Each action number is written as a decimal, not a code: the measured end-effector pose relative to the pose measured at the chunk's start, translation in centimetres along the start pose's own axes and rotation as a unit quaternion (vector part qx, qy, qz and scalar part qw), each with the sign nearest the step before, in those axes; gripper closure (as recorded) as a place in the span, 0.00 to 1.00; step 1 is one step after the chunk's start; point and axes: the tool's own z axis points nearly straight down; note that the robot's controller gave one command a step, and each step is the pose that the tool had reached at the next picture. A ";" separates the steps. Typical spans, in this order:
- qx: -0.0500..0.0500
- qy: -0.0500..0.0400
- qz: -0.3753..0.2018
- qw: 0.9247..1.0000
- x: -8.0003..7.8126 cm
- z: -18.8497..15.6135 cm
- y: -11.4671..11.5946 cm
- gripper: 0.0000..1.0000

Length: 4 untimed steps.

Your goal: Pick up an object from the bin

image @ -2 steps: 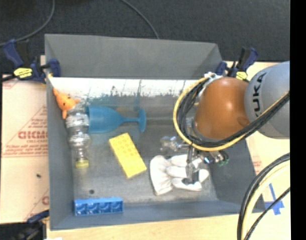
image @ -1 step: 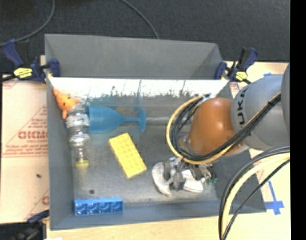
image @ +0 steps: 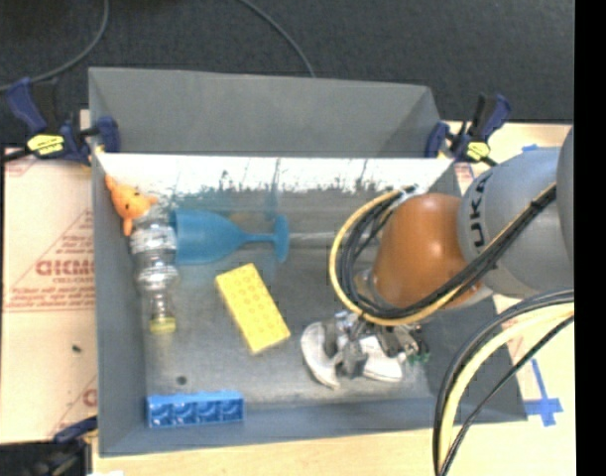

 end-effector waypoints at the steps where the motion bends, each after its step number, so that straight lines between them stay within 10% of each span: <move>1: -0.001 0.002 0.001 1.000 0.3 -7.7 -0.4 1.00; 4: 0.002 -0.007 -0.004 1.000 -1.4 -20.7 0.6 1.00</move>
Offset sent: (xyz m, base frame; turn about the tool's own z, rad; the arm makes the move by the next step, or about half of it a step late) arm 0.0164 0.0185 0.0554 0.0674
